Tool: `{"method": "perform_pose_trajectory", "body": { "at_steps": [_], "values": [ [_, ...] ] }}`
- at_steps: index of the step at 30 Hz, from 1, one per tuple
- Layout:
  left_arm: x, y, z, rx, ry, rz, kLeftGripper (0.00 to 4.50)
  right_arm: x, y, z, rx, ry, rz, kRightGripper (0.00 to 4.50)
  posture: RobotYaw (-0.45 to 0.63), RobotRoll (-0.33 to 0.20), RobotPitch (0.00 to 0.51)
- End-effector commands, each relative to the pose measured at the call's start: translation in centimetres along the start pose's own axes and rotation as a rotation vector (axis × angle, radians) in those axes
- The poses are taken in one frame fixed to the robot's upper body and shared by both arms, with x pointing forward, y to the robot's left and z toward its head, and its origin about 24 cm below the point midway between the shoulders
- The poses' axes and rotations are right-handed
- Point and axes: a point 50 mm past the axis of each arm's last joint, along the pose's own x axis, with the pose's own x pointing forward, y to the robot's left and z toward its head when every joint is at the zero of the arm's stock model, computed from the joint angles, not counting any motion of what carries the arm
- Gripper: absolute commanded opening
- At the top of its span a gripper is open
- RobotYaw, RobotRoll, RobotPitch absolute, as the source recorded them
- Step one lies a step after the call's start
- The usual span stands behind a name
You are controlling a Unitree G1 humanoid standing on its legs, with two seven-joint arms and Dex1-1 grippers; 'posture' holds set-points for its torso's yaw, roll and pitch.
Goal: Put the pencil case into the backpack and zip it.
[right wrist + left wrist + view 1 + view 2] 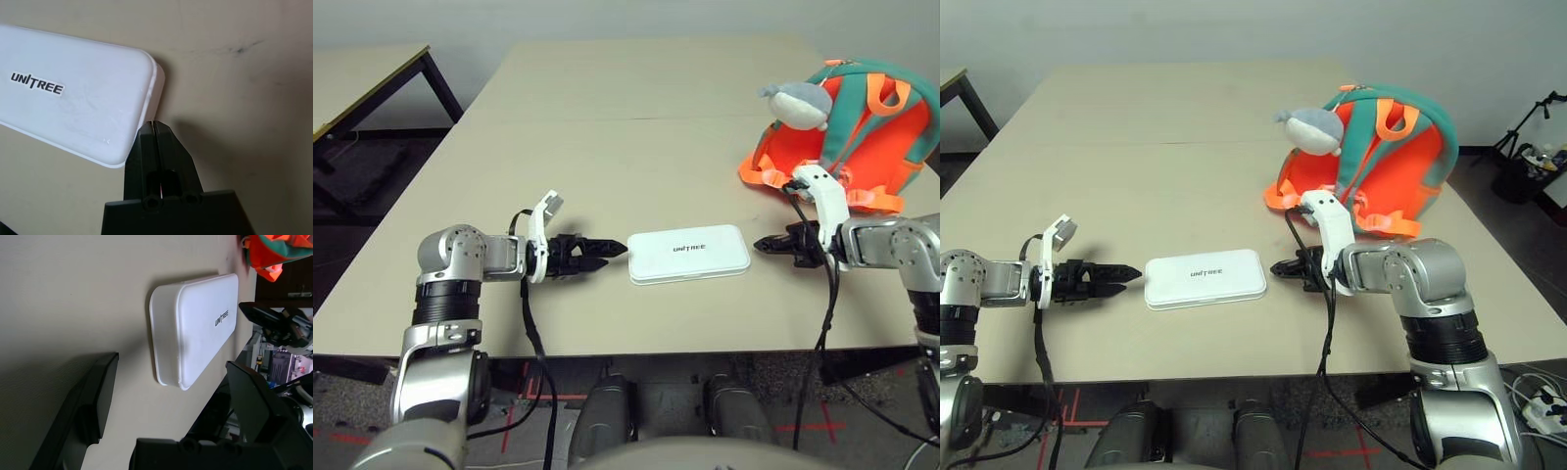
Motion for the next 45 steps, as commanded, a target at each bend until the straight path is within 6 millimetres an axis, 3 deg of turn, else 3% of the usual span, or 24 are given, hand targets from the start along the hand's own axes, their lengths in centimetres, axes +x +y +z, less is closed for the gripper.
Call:
{"method": "perform_pose_trajectory", "body": {
  "at_steps": [1,14,27,30,35,38,41,45],
  "values": [
    [1.5,1.0,-1.2,-0.067,0.069,0.029,4.5,0.7,0.6,0.3,-0.02,0.006,0.011,0.03,0.06,0.0,0.052],
    [3.5,0.5,-1.9,-0.092,0.146,-0.005,4.5,2.1,2.1,0.3,-0.05,0.01,0.061,0.03,0.06,0.0,0.052],
    [3.3,0.7,-2.3,-0.095,0.149,-0.018,4.5,2.9,3.0,1.3,-0.066,-0.021,0.09,0.03,0.08,0.0,0.053],
    [3.1,0.6,-2.3,-0.089,0.143,-0.031,3.87,3.0,3.1,1.7,-0.069,-0.04,0.095,0.0,0.08,0.0,0.055],
    [2.9,0.2,-2.2,-0.054,0.121,-0.072,2.34,2.9,3.0,2.1,-0.072,-0.068,0.092,0.0,0.08,0.0,0.054],
    [2.5,0.0,-1.8,-0.024,0.087,-0.09,1.77,2.3,2.5,2.5,-0.07,-0.108,0.073,0.0,0.08,0.0,0.05],
    [1.7,-0.5,-1.3,0.004,0.051,-0.1,1.42,0.8,1.8,3.2,-0.075,-0.21,0.026,0.61,0.09,0.0,0.05],
    [-0.1,-1.3,-0.6,0.037,0.003,-0.128,1.41,-2.1,1.7,3.8,-0.081,-0.353,-0.072,1.94,0.08,0.0,0.053]
  ]
}}
